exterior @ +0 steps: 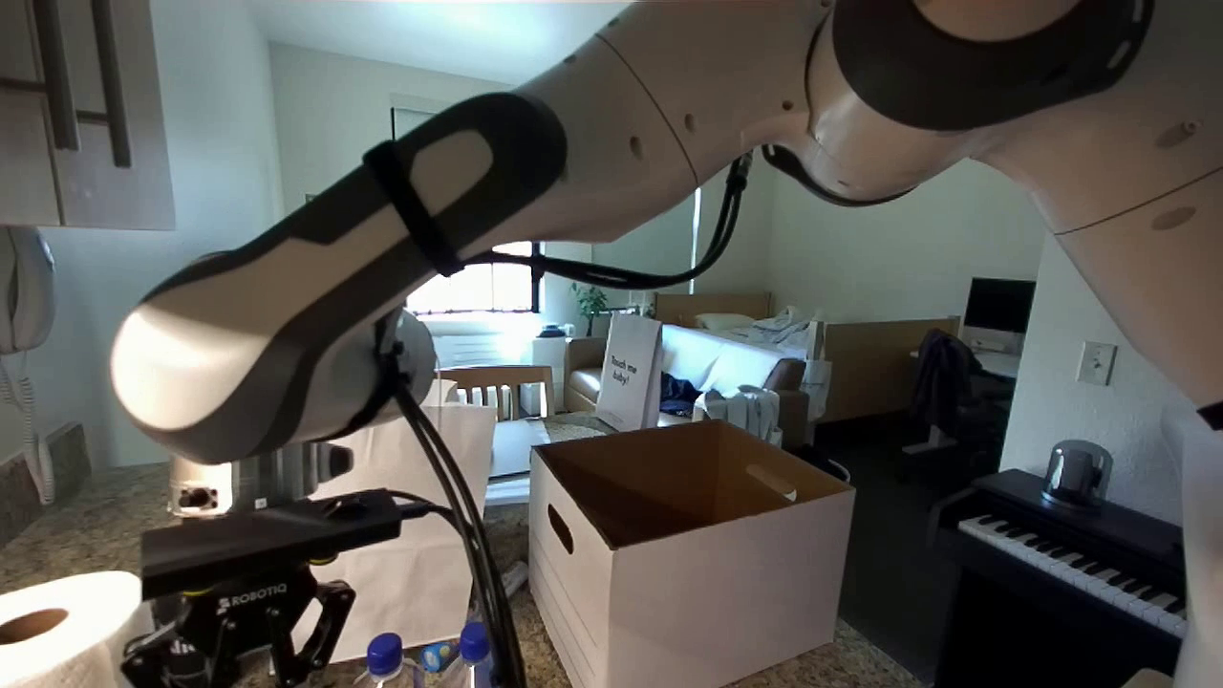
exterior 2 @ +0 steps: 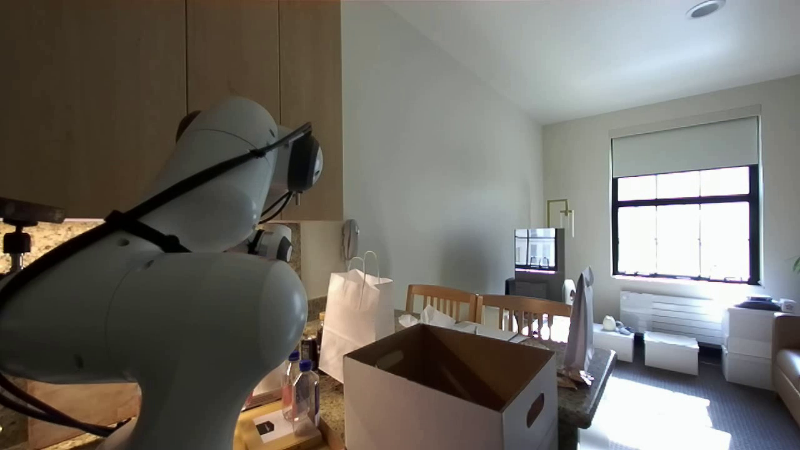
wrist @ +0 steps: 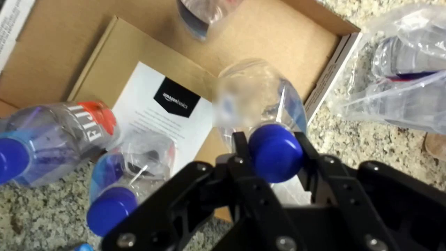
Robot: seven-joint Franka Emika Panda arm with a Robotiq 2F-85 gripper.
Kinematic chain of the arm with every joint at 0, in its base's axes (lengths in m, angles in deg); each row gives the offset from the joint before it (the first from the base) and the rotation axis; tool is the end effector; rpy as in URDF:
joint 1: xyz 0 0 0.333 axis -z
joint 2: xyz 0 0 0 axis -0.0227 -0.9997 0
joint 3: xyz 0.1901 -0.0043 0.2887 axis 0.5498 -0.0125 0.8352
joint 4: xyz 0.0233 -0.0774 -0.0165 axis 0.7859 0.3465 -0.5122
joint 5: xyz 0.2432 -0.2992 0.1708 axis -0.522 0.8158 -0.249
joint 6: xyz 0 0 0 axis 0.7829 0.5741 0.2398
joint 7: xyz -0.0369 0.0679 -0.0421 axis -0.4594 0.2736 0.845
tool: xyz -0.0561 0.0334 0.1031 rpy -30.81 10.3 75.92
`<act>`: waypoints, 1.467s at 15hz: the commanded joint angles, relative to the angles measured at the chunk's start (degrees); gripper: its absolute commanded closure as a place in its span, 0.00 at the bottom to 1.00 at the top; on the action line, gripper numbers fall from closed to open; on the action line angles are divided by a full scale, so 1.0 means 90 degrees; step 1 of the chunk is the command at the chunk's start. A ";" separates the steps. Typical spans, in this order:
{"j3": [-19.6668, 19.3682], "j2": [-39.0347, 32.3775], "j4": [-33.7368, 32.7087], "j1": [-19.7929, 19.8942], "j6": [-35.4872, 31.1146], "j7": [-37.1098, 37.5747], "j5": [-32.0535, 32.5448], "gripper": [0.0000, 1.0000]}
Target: Pick up the bottle from the box and put them on the counter
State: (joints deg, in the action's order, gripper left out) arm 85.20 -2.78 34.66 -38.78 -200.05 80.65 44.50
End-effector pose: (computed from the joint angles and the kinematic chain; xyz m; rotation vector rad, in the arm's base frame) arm 0.4378 0.5668 0.2435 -3.0240 -0.3574 0.2956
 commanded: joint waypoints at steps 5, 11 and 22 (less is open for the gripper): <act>-0.0938 -0.0060 0.0334 -0.0795 -0.1613 0.0213 0.0826 0.88; -0.1408 -0.0138 0.0261 -0.1240 -0.1245 0.0506 0.1002 0.88; -0.1408 0.0842 0.0450 -0.1162 -0.0642 0.0574 0.0755 0.00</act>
State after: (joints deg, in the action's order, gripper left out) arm 70.86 -1.52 36.37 -50.79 -209.71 85.00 52.72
